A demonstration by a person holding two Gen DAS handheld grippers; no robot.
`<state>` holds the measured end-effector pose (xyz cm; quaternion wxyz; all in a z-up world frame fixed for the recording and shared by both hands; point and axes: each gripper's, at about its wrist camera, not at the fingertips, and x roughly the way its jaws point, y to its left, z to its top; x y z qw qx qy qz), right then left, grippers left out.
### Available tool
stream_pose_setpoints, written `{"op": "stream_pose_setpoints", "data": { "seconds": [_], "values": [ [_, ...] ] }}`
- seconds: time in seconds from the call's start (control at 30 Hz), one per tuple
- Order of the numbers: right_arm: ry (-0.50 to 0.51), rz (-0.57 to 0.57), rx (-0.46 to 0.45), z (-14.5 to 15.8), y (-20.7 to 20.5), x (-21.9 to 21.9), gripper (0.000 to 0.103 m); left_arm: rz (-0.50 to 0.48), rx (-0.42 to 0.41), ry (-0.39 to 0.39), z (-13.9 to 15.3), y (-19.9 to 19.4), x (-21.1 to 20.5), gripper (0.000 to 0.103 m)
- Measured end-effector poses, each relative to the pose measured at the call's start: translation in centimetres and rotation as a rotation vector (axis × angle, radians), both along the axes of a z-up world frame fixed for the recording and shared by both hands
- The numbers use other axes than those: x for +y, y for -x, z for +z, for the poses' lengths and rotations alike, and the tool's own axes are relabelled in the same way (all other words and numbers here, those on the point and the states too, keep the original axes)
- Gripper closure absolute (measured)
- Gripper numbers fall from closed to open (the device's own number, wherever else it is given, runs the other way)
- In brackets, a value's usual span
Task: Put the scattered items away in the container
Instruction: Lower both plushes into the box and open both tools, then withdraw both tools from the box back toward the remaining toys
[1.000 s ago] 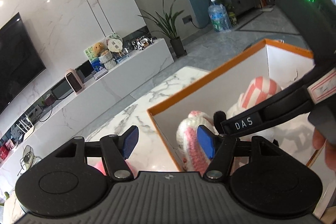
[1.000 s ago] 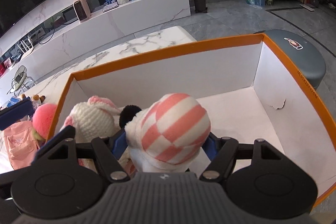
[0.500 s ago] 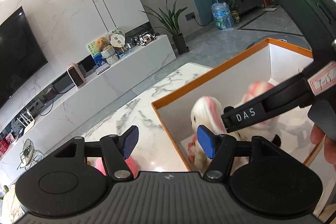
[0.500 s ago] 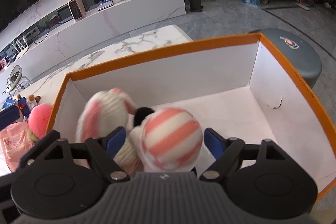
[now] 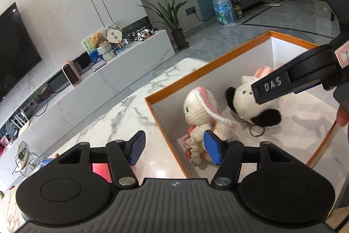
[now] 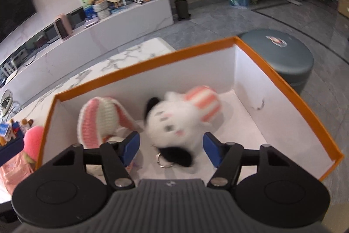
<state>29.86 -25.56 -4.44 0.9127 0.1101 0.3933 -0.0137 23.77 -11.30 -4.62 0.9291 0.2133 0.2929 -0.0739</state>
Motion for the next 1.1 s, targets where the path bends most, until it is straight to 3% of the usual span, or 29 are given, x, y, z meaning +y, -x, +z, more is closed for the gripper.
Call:
{"op": "stream_pose_setpoints", "data": {
  "seconds": [0.37, 0.53, 1.1],
  "values": [
    [-0.029, -0.032, -0.017, 0.3, 0.8, -0.6, 0.034, 0.018, 0.039, 0.042, 0.0, -0.1, 1.0, 0.039],
    [-0.020, -0.046, -0.042, 1.0, 2.7, 0.5, 0.024, 0.027, 0.024, 0.065, 1.0, 0.6, 1.6, 0.039],
    [0.093, -0.068, -0.160, 6.2, 10.6, 4.1, 0.015, 0.066, -0.079, 0.160, 6.6, 7.0, 4.2, 0.038]
  ]
}}
